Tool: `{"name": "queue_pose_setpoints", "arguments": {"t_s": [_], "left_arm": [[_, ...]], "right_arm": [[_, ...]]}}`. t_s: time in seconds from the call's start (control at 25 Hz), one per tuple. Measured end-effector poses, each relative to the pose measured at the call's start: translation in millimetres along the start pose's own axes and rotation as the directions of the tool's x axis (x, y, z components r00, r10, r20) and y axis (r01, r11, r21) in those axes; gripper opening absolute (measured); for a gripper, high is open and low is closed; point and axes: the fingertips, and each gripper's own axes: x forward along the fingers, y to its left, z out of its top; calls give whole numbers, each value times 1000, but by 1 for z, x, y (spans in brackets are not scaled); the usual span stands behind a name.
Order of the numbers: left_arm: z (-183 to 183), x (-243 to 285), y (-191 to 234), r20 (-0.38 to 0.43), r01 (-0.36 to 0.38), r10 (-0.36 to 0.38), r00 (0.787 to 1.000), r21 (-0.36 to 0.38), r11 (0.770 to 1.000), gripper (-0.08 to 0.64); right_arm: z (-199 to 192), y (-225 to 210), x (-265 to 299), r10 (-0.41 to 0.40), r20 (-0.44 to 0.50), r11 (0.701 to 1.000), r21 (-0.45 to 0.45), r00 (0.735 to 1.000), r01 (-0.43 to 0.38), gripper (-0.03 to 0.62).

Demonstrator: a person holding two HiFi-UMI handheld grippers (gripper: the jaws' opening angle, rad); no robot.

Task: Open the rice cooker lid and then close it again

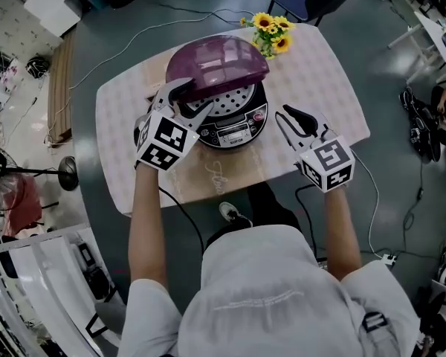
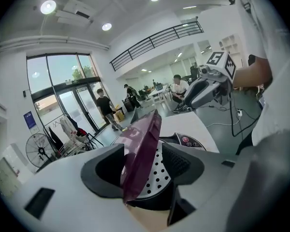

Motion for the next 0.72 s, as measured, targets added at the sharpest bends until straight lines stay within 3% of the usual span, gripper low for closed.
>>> {"name": "queue_pose_setpoints", "arguments": {"t_s": [0.36, 0.72], "left_arm": [[-23, 9, -29, -11, 85, -87, 996, -126, 988, 261], [-44, 21, -42, 7, 118, -120, 993, -228, 967, 203]], "right_arm": [[-14, 4, -10, 6, -12, 1000, 16, 1000, -6, 100], [-24, 7, -10, 14, -21, 999, 33, 1000, -13, 100]]}}
